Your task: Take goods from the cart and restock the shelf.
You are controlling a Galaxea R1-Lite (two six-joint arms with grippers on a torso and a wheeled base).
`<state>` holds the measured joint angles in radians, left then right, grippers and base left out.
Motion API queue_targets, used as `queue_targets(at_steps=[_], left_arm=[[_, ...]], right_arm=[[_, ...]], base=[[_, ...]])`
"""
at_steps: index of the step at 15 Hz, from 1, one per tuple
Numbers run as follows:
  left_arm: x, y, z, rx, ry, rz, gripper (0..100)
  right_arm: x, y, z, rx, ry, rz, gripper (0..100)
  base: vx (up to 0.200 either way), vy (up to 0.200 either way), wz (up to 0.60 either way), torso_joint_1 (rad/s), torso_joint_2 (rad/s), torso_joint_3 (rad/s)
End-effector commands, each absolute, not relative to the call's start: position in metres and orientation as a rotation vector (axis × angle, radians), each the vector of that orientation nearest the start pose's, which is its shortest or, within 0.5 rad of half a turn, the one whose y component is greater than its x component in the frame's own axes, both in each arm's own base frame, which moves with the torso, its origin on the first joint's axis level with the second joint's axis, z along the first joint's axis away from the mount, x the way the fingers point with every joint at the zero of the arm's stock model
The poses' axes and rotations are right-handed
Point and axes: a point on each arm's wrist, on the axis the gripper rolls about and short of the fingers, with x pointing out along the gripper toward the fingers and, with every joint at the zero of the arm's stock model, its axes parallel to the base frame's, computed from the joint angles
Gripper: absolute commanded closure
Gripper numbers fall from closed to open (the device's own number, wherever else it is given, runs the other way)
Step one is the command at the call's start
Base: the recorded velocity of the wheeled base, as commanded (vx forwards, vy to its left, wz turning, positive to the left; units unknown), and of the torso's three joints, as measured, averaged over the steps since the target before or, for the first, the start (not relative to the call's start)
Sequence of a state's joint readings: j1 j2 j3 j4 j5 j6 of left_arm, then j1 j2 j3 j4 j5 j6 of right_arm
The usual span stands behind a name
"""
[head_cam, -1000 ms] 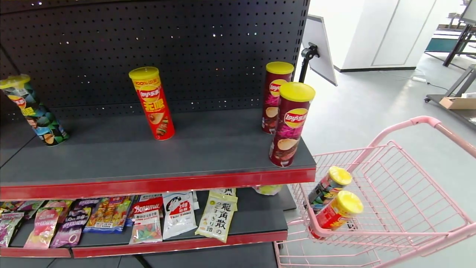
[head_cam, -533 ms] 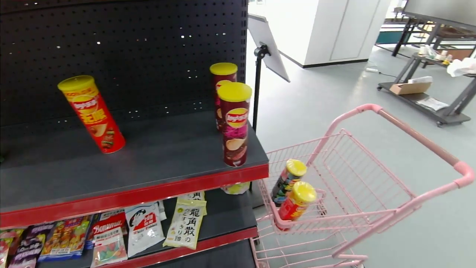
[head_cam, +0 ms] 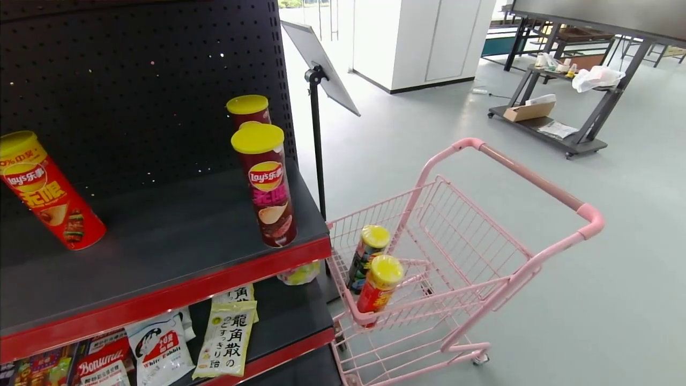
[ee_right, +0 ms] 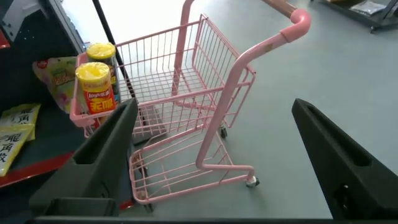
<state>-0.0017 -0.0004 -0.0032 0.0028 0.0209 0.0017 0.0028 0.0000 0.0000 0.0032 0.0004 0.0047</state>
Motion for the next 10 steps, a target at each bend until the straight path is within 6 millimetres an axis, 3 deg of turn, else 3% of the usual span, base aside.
queue_targets(at_steps=[1,10], left_arm=[[-0.0230,0.0005,0.0760,0.002,0.000,0.020,0],[-0.0230,0.0005,0.0760,0.000,0.000,0.020,0]], right_arm=[[-0.0227,0.0000,0.0752,0.005,0.005,0.005,0],[-0.0227,-0.0001,0.0754,0.005,0.003,0.003,0]], base=[[0.000,0.000,0.00,0.000,0.00,0.000],[0.000,0.000,0.00,-0.131,0.33,0.192]])
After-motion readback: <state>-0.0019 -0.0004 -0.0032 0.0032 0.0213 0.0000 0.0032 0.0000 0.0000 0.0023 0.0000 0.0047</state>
